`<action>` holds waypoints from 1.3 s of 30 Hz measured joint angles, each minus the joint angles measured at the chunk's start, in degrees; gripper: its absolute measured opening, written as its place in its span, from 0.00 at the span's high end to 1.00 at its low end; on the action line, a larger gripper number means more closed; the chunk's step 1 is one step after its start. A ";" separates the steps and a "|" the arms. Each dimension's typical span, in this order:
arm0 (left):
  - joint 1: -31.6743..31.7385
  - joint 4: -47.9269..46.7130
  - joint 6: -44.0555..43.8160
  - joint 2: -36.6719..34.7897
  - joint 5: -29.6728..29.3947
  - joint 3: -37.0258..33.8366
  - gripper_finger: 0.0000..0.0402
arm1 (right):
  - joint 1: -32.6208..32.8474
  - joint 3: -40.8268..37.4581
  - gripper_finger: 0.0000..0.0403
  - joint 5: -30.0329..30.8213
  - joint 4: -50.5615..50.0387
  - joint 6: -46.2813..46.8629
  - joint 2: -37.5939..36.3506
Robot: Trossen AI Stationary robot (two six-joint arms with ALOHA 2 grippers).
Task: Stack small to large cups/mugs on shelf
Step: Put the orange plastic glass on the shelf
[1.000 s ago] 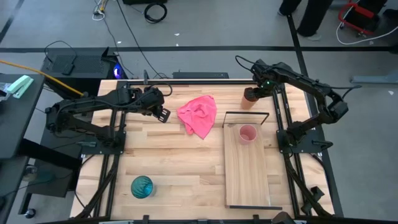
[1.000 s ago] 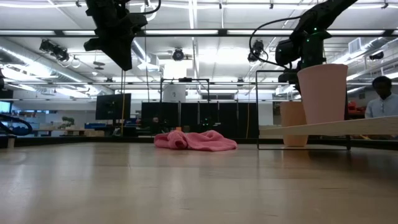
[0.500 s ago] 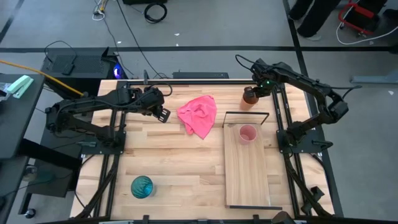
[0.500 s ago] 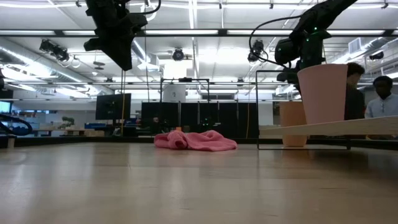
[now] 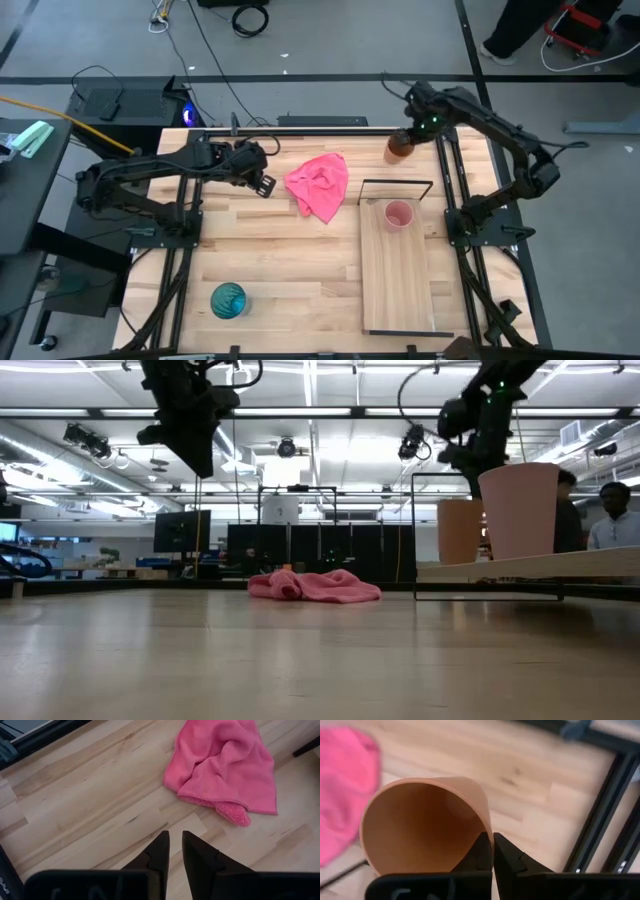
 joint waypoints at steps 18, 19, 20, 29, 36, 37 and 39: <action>0.00 -0.04 0.01 0.63 0.00 0.00 0.86 | 5.60 36.80 0.99 -3.88 -19.02 -3.02 -0.07; 0.00 -0.04 0.03 0.63 0.00 0.00 0.86 | 6.60 38.70 0.99 -4.65 -19.82 -3.01 -0.09; 0.00 -0.04 0.03 0.63 0.00 0.00 0.86 | 7.74 40.44 0.99 -5.29 -20.41 -2.75 -0.13; -0.02 -0.01 0.01 0.63 0.00 0.00 0.88 | 21.75 49.07 0.99 -10.16 -22.28 2.13 -0.68; 0.00 -0.04 -0.27 0.63 0.00 0.00 0.88 | 38.10 49.09 0.99 -12.17 -22.33 9.37 -1.50; 0.00 -0.04 -0.30 0.63 0.00 0.00 0.88 | 40.86 49.09 0.99 -12.22 -22.32 10.65 -1.58; 0.00 -0.04 -0.34 0.63 0.00 0.00 0.88 | 46.67 49.09 0.99 -12.29 -22.32 13.08 -1.66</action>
